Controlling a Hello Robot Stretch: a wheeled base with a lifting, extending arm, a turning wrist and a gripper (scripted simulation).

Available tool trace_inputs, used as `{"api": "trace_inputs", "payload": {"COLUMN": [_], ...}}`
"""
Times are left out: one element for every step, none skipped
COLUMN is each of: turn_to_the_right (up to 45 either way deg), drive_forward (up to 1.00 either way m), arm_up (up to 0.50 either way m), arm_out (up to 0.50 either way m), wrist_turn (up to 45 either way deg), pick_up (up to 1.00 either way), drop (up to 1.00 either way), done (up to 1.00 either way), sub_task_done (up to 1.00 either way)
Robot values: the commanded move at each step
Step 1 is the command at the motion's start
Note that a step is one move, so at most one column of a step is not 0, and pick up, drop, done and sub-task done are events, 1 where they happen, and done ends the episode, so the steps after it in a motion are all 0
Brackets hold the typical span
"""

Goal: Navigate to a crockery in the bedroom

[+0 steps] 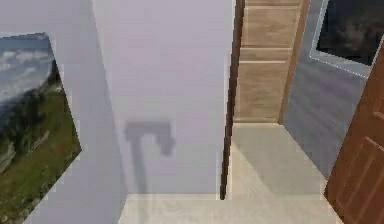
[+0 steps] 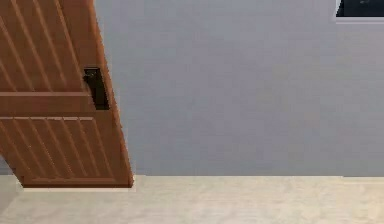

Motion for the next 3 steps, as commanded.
{"api": "trace_inputs", "payload": {"turn_to_the_right": [45.0,45.0,15.0], "drive_forward": [0.00,0.00,0.00], "arm_up": [0.00,0.00,0.00], "arm_out": [0.00,0.00,0.00], "wrist_turn": [0.0,0.0,0.0], "pick_up": [0.00,0.00,0.00], "drop": [0.00,0.00,0.00], "done": [0.00,0.00,0.00], "sub_task_done": [0.00,0.00,0.00]}}
